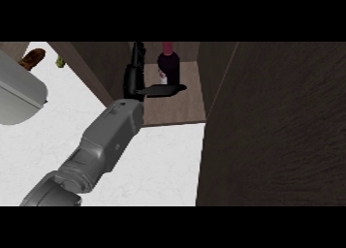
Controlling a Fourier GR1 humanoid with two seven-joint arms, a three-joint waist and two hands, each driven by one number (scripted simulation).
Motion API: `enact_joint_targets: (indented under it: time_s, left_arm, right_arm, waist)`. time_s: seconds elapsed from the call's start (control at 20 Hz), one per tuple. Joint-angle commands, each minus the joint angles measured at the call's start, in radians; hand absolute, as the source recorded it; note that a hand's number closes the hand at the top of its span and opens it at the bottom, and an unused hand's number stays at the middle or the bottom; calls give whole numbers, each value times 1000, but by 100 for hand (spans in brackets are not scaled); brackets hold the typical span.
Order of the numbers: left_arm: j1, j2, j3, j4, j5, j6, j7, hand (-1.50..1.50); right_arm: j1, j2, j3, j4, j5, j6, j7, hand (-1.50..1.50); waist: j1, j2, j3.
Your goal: Pick up the wine, place it into the cabinet and close the cabinet
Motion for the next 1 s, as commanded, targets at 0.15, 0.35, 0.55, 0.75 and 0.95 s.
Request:
enact_joint_targets:
  time_s: [0.15, 0.35, 0.55, 0.75, 0.95]
  left_arm:
    - [81, 2, 20, -18, 73, -87, -32, -150]
    - [39, 2, -21, -32, 109, -70, 9, -150]
    - [90, 2, -83, -67, 165, -74, -10, -150]
    - [165, 2, -181, -175, 225, -49, 17, -150]
    - [235, 2, -348, -331, 316, 47, 63, -150]
  right_arm:
    - [55, -3, 16, -119, -41, 0, 52, -150]
    - [-10, 10, 56, -59, -3, -42, 46, -150]
    - [25, 10, 56, -11, 15, -21, -5, -150]
    - [25, -3, 38, -58, -13, -18, 29, -150]
    - [93, -9, 43, -102, -16, -14, 23, -150]
  waist:
    - [7, -15, 1]
    - [8, -14, 1]
    - [8, -17, 2]
    - [28, -28, 2]
    - [18, -28, 2]
